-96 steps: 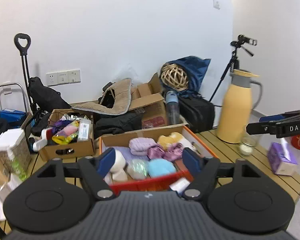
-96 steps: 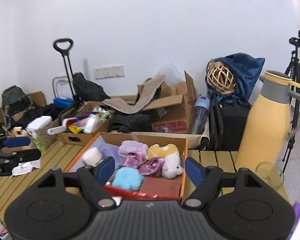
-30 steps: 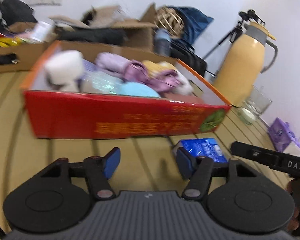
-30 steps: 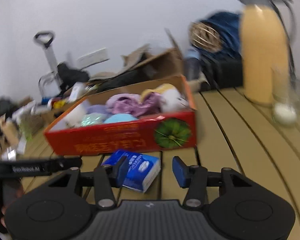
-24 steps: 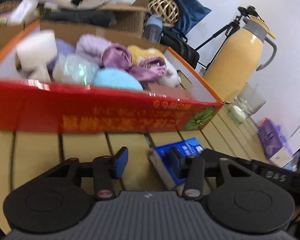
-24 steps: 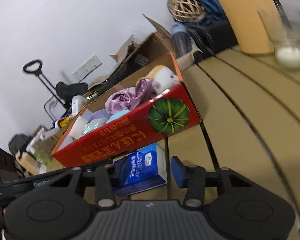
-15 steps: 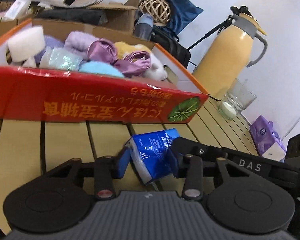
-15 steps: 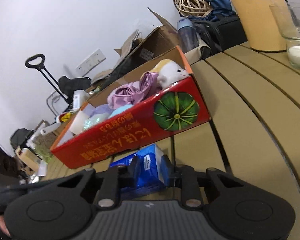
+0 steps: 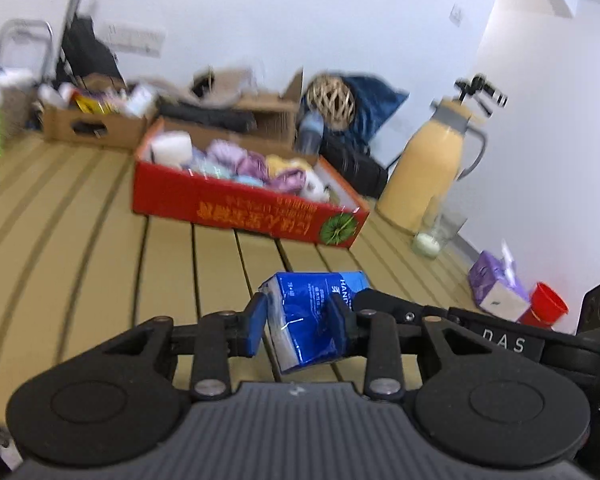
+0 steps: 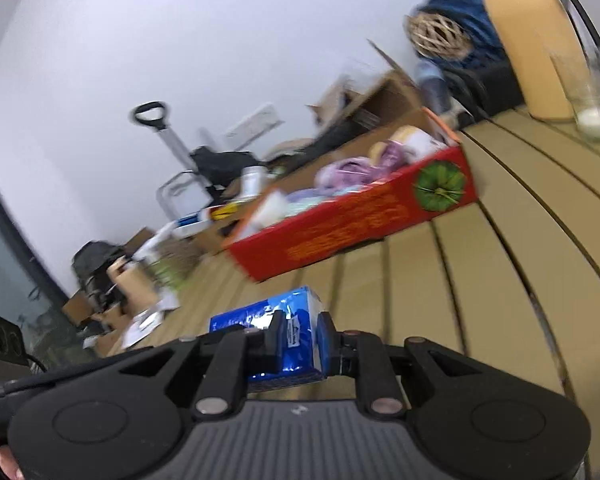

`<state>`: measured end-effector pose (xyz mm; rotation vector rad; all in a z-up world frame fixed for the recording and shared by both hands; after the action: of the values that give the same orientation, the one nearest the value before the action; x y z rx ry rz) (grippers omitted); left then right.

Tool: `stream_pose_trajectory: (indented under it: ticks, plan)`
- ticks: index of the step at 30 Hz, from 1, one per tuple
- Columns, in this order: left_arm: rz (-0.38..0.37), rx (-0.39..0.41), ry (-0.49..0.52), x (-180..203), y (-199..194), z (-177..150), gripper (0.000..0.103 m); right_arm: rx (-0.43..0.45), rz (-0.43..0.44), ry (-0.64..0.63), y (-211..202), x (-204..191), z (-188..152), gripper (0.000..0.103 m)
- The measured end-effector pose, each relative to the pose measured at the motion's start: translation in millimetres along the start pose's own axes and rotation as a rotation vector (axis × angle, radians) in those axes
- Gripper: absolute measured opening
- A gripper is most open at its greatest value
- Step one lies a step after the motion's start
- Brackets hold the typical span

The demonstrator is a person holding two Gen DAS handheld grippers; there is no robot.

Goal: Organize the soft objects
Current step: 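Carry the tissue box into the cardboard box and open both grippers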

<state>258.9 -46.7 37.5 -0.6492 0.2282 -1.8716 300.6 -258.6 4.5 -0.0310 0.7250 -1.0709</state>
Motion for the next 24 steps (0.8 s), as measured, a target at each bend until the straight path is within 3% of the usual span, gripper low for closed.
stream_pose_trajectory:
  ticks: [5, 13, 20, 24]
  plan:
    - [0.017, 0.100, 0.031, 14, -61, -1, 0.033, 0.060, 0.047, -0.094, -50, -47, -5, 0.016]
    - [0.021, 0.153, 0.044, 26, -93, 0, 0.033, 0.099, 0.071, -0.113, -86, -76, -13, 0.016]
    - [0.004, 0.218, 0.066, 12, -76, 40, 0.033, 0.124, 0.088, -0.172, -65, -88, 21, 0.016]
    - [-0.002, 0.235, 0.084, -8, -34, 92, 0.034, 0.148, 0.087, -0.195, -23, -92, 66, 0.016]
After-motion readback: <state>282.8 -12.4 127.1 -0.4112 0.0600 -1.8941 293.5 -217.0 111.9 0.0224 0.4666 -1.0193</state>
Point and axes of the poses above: each gripper's, at about its wrist camera, not at the fingertips, and y roughly the way its jaws point, x to its right, z to its top, the point moved 3 cm from there along y, roughly the way its jaws point
